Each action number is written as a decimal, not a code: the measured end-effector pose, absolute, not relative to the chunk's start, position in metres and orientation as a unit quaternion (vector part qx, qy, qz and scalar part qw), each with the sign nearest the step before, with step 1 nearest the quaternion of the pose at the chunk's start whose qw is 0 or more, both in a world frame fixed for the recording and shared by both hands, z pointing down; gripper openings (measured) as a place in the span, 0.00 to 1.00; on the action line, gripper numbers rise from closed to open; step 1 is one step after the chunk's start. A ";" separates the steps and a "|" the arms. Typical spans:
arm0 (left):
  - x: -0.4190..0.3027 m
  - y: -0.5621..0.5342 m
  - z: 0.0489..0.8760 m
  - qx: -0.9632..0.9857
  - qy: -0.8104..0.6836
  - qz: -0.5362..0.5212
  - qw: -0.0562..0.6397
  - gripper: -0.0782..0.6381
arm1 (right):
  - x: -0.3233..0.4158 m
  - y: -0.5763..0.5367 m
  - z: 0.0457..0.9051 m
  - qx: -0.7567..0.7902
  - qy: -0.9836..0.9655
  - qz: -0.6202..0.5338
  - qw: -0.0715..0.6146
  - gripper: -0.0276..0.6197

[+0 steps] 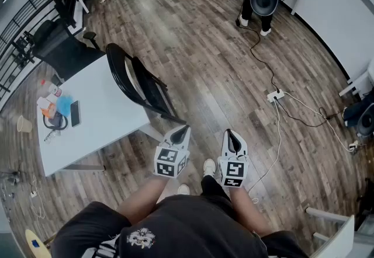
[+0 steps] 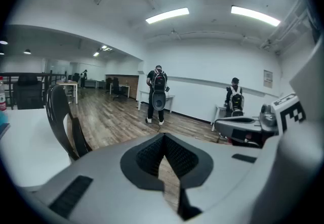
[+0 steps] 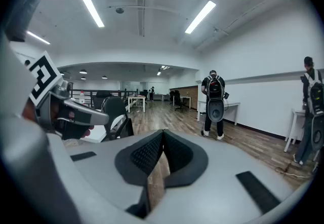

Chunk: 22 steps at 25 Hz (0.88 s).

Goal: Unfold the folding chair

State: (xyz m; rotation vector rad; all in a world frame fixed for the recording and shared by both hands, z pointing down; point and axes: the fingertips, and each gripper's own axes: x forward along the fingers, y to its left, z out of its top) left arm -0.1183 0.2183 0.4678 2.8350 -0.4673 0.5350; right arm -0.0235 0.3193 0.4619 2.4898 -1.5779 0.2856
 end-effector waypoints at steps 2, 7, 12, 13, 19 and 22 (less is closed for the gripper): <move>-0.098 0.207 0.468 0.963 -0.168 0.181 0.113 0.12 | -0.003 0.303 0.464 0.830 -0.541 0.099 0.090 0.07; -0.072 0.166 0.464 0.953 -0.223 0.169 0.117 0.12 | 0.031 0.262 0.469 0.804 -0.581 0.097 0.084 0.07; -0.077 0.114 0.455 0.933 -0.299 0.148 0.135 0.12 | 0.038 0.204 0.473 0.772 -0.623 0.096 0.085 0.07; -0.081 0.102 0.452 0.928 -0.312 0.144 0.141 0.12 | 0.035 0.190 0.475 0.766 -0.629 0.100 0.084 0.07; -0.108 0.017 0.420 0.906 -0.378 0.125 0.142 0.12 | 0.011 0.090 0.472 0.726 -0.677 0.089 0.088 0.07; -0.122 -0.029 0.409 0.894 -0.406 0.117 0.151 0.12 | -0.003 0.036 0.469 0.706 -0.697 0.083 0.092 0.07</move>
